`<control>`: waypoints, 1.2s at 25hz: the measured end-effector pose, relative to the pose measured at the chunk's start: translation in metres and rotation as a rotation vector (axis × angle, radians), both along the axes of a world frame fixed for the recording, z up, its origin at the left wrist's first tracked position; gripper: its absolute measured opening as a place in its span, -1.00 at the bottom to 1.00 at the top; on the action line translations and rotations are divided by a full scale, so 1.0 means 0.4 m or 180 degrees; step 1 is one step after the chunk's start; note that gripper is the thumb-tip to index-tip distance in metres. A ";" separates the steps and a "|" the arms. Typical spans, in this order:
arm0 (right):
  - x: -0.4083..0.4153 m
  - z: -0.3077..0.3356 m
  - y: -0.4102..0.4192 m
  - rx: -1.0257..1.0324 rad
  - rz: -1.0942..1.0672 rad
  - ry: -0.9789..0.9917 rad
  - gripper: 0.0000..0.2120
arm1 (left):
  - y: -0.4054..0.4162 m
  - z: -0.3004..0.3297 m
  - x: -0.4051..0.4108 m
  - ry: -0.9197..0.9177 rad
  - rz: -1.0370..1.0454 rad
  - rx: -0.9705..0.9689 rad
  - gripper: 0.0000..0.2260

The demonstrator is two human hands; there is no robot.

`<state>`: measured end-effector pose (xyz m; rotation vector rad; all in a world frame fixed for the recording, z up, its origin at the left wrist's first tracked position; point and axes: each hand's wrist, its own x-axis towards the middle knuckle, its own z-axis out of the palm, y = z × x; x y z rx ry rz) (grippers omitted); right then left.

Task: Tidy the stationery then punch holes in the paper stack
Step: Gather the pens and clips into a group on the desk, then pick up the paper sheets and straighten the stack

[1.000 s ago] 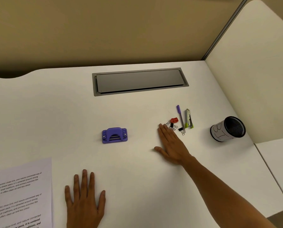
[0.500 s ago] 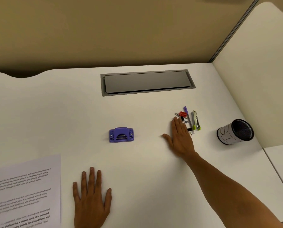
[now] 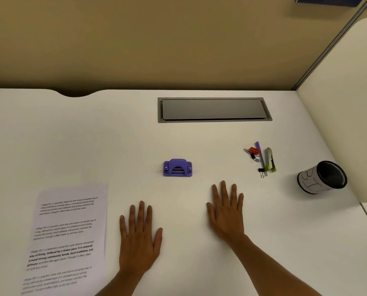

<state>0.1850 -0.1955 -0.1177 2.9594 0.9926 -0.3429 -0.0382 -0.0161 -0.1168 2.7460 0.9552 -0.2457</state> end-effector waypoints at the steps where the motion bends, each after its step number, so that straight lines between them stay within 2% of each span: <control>1: -0.012 0.004 0.013 -0.0064 -0.0044 0.0055 -0.37 | -0.001 0.003 0.001 0.0000 0.0000 -0.0019 -0.34; 6: -0.035 0.021 0.060 -0.0232 -0.0078 0.0320 -0.38 | 0.003 0.022 0.000 0.0043 -0.0018 -0.0155 -0.33; 10: -0.085 0.047 0.080 -0.0211 -0.0071 0.0463 -0.39 | 0.007 0.038 -0.031 -0.0336 0.0098 -0.0570 -0.35; 14: -0.176 0.080 0.108 -0.0165 -0.0080 0.0587 -0.36 | 0.018 0.086 -0.091 -0.0926 0.0796 -0.0680 -0.35; 17: -0.247 0.111 0.134 0.0121 -0.0127 0.0700 -0.40 | 0.065 0.118 -0.151 -0.1167 0.1713 -0.0581 -0.39; 20: -0.326 0.145 0.186 0.0773 -0.0268 0.1278 -0.50 | 0.153 0.146 -0.243 -0.1249 0.2838 -0.0558 -0.35; 23: -0.412 0.173 0.255 0.0973 -0.0278 0.1769 -0.54 | 0.242 0.153 -0.347 -0.1231 0.3578 -0.0722 -0.32; 26: -0.494 0.191 0.331 0.0952 -0.0214 0.2013 -0.54 | 0.306 0.157 -0.422 -0.0912 0.3790 -0.0900 -0.26; 30: -0.578 0.205 0.424 0.0829 -0.0652 0.2463 -0.49 | 0.356 0.157 -0.463 -0.0637 0.3732 -0.1353 -0.22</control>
